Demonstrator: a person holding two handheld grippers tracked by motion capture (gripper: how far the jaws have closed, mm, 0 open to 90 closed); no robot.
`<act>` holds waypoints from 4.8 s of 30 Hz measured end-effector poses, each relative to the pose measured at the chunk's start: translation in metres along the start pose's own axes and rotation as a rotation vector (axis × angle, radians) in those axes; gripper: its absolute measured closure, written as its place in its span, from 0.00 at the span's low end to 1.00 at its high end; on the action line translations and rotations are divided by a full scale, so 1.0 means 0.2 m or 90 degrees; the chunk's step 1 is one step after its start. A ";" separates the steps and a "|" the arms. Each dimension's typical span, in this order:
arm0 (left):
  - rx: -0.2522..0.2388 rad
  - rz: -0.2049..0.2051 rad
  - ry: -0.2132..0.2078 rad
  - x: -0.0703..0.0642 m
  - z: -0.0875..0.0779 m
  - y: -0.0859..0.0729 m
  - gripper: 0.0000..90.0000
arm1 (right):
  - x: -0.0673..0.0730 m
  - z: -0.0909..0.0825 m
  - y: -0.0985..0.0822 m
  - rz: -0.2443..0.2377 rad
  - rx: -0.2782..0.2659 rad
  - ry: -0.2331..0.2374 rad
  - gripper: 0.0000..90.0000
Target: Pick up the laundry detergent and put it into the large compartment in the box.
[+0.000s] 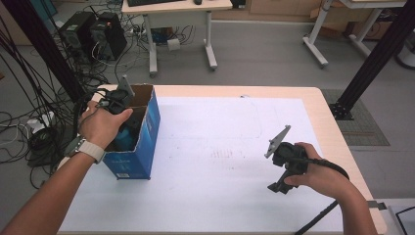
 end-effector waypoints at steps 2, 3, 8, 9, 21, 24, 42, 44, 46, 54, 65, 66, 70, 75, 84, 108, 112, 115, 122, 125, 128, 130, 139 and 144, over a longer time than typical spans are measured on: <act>-0.001 0.003 -0.003 0.00 0.00 0.00 0.42 | 0.00 0.00 0.00 0.000 0.000 0.000 0.12; -0.002 0.007 -0.008 0.01 -0.02 -0.01 0.41 | 0.00 0.00 0.01 -0.001 0.001 0.000 0.12; -0.016 0.032 -0.012 0.00 -0.10 -0.03 0.36 | 0.00 0.00 0.01 -0.004 0.000 0.001 0.12; -0.017 0.043 -0.010 -0.01 -0.12 -0.03 0.34 | 0.00 0.00 0.01 -0.003 -0.001 0.000 0.12; -0.067 0.191 -0.041 -0.05 -0.47 -0.10 0.17 | 0.01 -0.01 0.00 0.001 -0.001 0.000 0.12; -0.073 0.242 -0.039 -0.08 -0.54 -0.10 0.14 | 0.01 -0.01 0.00 0.001 -0.002 0.001 0.12; 0.021 0.550 -0.021 -0.45 -0.62 0.17 0.09 | 0.03 -0.05 0.01 0.008 0.008 -0.007 0.12; 0.031 0.565 -0.016 -0.49 -0.60 0.20 0.09 | 0.04 -0.05 0.01 0.013 0.010 -0.008 0.12; 0.036 0.583 -0.018 -0.53 -0.58 0.22 0.09 | 0.04 -0.06 0.00 0.014 0.009 -0.008 0.12; 0.029 0.647 -0.013 -0.63 -0.51 0.27 0.16 | 0.07 -0.07 -0.02 0.018 0.007 -0.011 0.12; 0.078 0.766 0.026 -0.82 -0.27 0.34 0.17 | 0.07 -0.07 -0.03 0.024 0.002 -0.010 0.12; 0.080 0.768 0.025 -0.82 -0.26 0.34 0.15 | 0.07 -0.06 -0.03 0.024 0.002 -0.010 0.12; 0.092 0.783 0.010 -0.85 -0.20 0.35 0.09 | 0.07 -0.07 -0.04 0.028 0.002 -0.012 0.12; 0.103 0.793 0.026 -0.89 -0.13 0.35 0.06 | 0.08 -0.08 -0.04 0.026 0.000 -0.017 0.12; 0.107 0.827 0.047 -0.93 -0.05 0.33 0.07 | 0.08 -0.08 -0.01 0.023 0.000 -0.017 0.12; 0.075 0.830 0.044 -0.87 -0.08 0.36 0.08 | 0.12 -0.11 -0.01 0.029 0.005 -0.025 0.12; 0.075 0.829 0.041 -0.86 -0.07 0.38 0.08 | 0.11 -0.11 -0.02 0.031 0.004 -0.026 0.12; 0.075 0.832 0.039 -0.86 -0.06 0.38 0.08 | 0.11 -0.11 -0.02 0.037 0.005 -0.025 0.12; 0.072 0.832 0.044 -0.85 -0.01 0.37 0.09 | 0.12 -0.11 -0.03 0.038 0.003 -0.026 0.12; 0.078 0.831 0.047 -0.84 0.03 0.38 0.09 | 0.13 -0.10 -0.04 0.038 0.002 -0.023 0.12; 0.068 0.832 0.052 -0.82 0.06 0.37 0.11 | 0.13 -0.10 -0.04 0.039 0.000 -0.024 0.12; 0.064 0.835 0.051 -0.80 0.08 0.37 0.12 | 0.13 -0.10 -0.05 0.039 0.000 -0.024 0.12; 0.075 0.821 0.043 -0.78 0.13 0.39 0.11 | 0.14 -0.10 -0.06 0.041 -0.001 -0.024 0.12; 0.074 0.822 0.043 -0.78 0.13 0.39 0.11 | 0.14 -0.10 -0.06 0.040 0.003 -0.022 0.12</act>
Point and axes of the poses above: each handheld gripper's, and its own axes: z roughly forward along the jaws, y roughly out of its top, x roughly to its left, the point moved 6 cm from there along z, roughly forward along the jaws, and after that the axes turned 8 degrees about -y, right-handed, at the moved point
